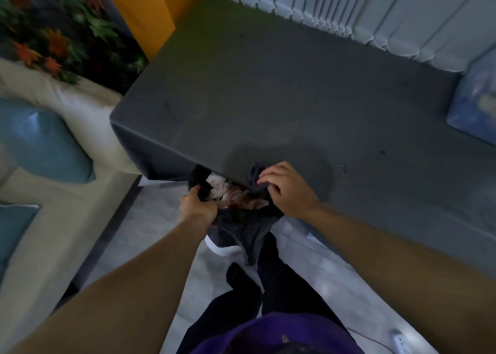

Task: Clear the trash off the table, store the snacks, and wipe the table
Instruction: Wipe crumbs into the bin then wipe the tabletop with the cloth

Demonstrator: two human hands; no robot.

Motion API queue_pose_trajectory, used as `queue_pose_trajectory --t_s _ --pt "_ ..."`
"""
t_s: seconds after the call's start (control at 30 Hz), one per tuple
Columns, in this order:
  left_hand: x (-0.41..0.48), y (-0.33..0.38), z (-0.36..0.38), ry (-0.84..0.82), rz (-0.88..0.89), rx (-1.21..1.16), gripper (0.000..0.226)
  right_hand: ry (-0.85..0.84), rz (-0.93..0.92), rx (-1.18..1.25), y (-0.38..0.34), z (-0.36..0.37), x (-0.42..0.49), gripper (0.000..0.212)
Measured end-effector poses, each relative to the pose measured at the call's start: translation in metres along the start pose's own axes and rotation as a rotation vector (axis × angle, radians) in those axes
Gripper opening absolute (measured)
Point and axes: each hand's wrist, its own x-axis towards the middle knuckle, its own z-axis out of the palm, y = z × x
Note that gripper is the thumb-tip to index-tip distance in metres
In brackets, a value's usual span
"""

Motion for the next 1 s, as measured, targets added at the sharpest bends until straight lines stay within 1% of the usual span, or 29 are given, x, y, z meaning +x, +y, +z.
queue_pose_trajectory --t_s 0.07,0.13,0.2,0.23,0.27,0.3,0.37,0.43,0.47,0.5,0.53,0.57,0.6,0.63,0.67,0.7,0.73,0.8,0.9,0.93,0.97,1.0 --pt "-0.001 0.001 0.007 -0.001 -0.012 -0.012 0.065 0.154 0.069 -0.023 0.009 -0.009 0.002 0.032" --pt "-0.001 0.001 0.013 -0.001 -0.01 -0.009 0.065 0.286 0.229 -0.075 0.02 -0.019 0.005 0.035" --pt "-0.001 0.003 0.018 -0.002 0.001 -0.001 0.065 0.319 0.409 -0.097 0.026 -0.021 0.006 0.039" --pt "-0.001 0.004 0.02 -0.002 0.005 0.004 0.065 0.312 0.433 -0.095 0.025 -0.019 0.006 0.04" --pt "-0.001 0.005 0.022 -0.006 0.007 0.009 0.065 0.295 0.401 -0.095 0.024 -0.016 0.004 0.04" --pt "0.0 0.007 0.023 -0.01 0.006 0.009 0.065 0.261 0.331 -0.092 0.021 -0.011 0.001 0.039" --pt "0.001 0.009 0.025 -0.013 0.011 0.01 0.065 0.142 0.155 -0.05 0.011 -0.002 -0.005 0.039" --pt "0.005 0.011 0.024 -0.01 0.016 0.0 0.064 0.028 0.04 -0.004 0.003 -0.001 -0.007 0.041" --pt "0.006 0.012 0.023 -0.007 0.015 -0.008 0.064 0.027 0.011 0.001 0.002 -0.004 -0.005 0.04" --pt "0.007 0.013 0.022 -0.004 0.015 -0.009 0.063 0.074 0.004 -0.011 0.005 -0.009 0.0 0.037" --pt "0.008 0.013 0.021 -0.001 0.016 -0.003 0.063 0.156 0.031 -0.032 0.01 -0.013 0.005 0.035" --pt "0.008 0.013 0.021 0.002 0.019 0.006 0.064 0.244 0.114 -0.048 0.017 -0.017 0.012 0.034" --pt "0.008 0.013 0.02 0.006 0.024 0.02 0.063 0.315 0.244 -0.053 0.023 -0.021 0.019 0.034" --pt "0.008 0.013 0.018 0.012 0.028 0.037 0.063 0.362 0.374 -0.052 0.028 -0.024 0.026 0.036" --pt "0.009 0.013 0.017 0.018 0.032 0.051 0.062 0.382 0.461 -0.048 0.032 -0.025 0.031 0.037" --pt "0.011 0.013 0.016 0.022 0.036 0.061 0.062 0.38 0.484 -0.049 0.032 -0.023 0.034 0.037" --pt "0.013 0.014 0.015 0.024 0.038 0.069 0.062 0.366 0.446 -0.06 0.03 -0.019 0.035 0.037" --pt "0.017 0.015 0.014 0.024 0.036 0.079 0.063 0.287 0.268 -0.066 0.022 -0.006 0.033 0.038" --pt "0.018 0.017 0.012 0.023 0.03 0.089 0.065 0.064 -0.011 -0.015 0.014 0.001 0.033 0.038" --pt "0.018 0.018 0.011 0.025 0.034 0.095 0.065 0.032 -0.074 -0.017 0.015 -0.002 0.039 0.039" --pt "0.018 0.02 0.01 0.026 0.037 0.101 0.066 0.05 -0.095 -0.027 0.019 -0.006 0.047 0.039" --pt "0.019 0.021 0.008 0.029 0.039 0.104 0.066 0.116 -0.059 -0.032 0.023 -0.01 0.056 0.04"
